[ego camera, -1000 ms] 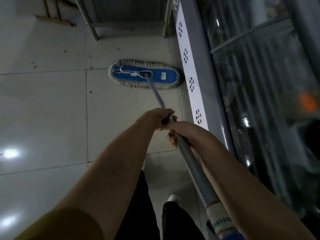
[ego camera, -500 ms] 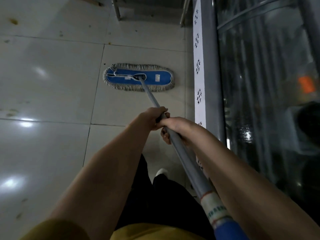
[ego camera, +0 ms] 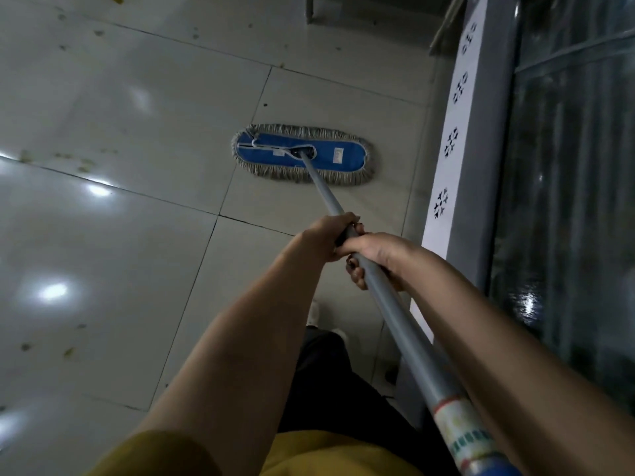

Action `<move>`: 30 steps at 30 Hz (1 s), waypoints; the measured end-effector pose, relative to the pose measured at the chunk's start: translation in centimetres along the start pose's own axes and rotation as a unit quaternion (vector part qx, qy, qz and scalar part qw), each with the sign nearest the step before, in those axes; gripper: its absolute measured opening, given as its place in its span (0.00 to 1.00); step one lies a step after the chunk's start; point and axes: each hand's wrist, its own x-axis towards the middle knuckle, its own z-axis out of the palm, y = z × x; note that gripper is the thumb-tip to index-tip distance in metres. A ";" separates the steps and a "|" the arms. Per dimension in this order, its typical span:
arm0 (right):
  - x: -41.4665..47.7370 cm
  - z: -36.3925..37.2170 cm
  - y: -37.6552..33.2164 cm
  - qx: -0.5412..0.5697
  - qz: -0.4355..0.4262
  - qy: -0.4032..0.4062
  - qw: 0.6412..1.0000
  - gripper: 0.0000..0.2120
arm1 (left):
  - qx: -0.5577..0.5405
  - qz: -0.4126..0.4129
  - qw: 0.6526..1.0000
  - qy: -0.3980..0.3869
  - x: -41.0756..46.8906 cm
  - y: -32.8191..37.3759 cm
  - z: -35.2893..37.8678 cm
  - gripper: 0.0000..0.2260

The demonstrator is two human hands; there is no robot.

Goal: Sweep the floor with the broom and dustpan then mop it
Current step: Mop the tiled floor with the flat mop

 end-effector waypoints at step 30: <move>10.2 2.4 -37.7 -0.169 0.005 0.031 0.985 0.13 | -0.100 0.052 0.994 0.007 11.6 34.7 -5.3 0.14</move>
